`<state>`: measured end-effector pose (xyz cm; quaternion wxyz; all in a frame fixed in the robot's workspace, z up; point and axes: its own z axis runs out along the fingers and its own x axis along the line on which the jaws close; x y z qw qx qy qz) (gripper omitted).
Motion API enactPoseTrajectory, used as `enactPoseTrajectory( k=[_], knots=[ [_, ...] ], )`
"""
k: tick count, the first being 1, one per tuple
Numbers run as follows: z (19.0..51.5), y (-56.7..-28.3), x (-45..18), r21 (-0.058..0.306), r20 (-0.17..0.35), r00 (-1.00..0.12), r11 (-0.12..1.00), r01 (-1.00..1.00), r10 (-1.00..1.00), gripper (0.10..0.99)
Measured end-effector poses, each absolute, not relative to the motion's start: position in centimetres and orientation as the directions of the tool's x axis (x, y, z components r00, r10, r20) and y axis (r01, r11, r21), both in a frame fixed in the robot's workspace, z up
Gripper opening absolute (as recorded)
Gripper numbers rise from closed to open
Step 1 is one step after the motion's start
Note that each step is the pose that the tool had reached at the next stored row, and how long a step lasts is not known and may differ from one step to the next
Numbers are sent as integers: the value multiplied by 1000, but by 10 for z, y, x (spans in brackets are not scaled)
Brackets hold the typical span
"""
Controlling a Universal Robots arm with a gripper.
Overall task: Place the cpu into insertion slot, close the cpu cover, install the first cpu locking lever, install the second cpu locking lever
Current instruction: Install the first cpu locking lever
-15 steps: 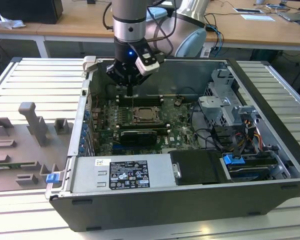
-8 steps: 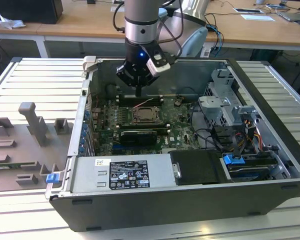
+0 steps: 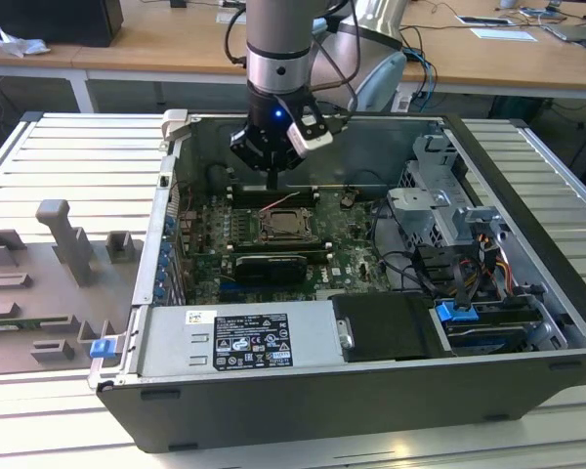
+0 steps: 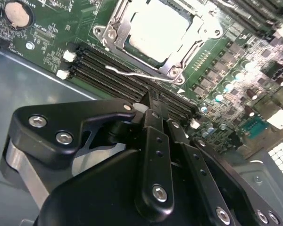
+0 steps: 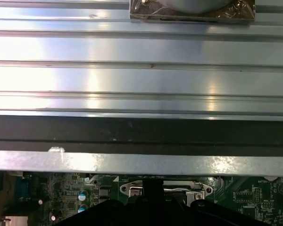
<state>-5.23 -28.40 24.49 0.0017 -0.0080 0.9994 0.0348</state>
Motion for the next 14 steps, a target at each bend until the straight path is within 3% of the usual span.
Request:
enactPoseTrajectory(
  k=[14],
  knots=[
    [228,-284,-37,76,-4,-1000,997,-16,-15,106]
  ],
)
